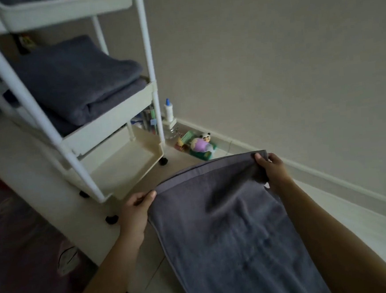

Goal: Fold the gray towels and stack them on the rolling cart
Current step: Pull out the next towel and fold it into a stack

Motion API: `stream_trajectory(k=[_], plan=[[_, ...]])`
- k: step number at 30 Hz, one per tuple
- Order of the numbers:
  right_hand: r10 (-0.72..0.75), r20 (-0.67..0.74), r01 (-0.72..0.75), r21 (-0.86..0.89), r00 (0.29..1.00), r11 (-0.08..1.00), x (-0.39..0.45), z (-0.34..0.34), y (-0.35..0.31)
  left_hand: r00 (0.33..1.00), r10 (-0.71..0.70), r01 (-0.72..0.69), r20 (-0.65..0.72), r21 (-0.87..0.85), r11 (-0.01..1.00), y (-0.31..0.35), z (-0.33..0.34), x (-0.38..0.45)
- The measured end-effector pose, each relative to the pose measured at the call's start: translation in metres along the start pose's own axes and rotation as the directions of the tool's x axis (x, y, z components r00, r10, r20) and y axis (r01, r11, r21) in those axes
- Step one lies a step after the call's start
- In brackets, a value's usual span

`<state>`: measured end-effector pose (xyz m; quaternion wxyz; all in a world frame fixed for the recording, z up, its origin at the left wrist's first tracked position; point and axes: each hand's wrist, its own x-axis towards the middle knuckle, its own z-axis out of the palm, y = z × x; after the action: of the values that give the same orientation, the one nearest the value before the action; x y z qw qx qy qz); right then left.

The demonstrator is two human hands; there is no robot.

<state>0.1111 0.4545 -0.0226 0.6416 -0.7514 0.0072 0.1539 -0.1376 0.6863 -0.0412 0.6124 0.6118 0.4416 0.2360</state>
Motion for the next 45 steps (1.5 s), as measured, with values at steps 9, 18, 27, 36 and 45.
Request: stream_trajectory(k=[9, 18, 27, 36, 45], plan=[[-0.226, -0.259, 0.23, -0.016, 0.939, 0.973, -0.064, -0.146, -0.083, 0.926, 0.287, -0.255, 0.245, -0.155, 0.954, 0.118, 0.064, -0.017], [-0.448, -0.5, 0.448, -0.129, 0.741, 0.885, -0.154, -0.247, -0.162, 0.697, 0.565, -0.502, 0.442, -0.261, 0.824, 0.237, 0.137, -0.053], [-0.53, -0.578, 0.519, -0.203, 0.621, 0.83, -0.23, -0.309, -0.189, 0.445, 0.659, -0.615, 0.606, -0.327, 0.717, 0.301, 0.171, -0.081], [-0.433, -0.595, 0.408, -0.186, 0.677, 0.894, -0.203, -0.352, -0.184, 0.357, 0.582, -0.755, 0.731, -0.141, 0.64, 0.326, 0.223, -0.086], [-0.443, -0.569, 0.584, 0.081, 0.693, 0.808, -0.167, -0.356, -0.219, 0.473, 0.796, -0.765, 0.378, -0.272, 0.584, 0.369, 0.267, -0.093]])
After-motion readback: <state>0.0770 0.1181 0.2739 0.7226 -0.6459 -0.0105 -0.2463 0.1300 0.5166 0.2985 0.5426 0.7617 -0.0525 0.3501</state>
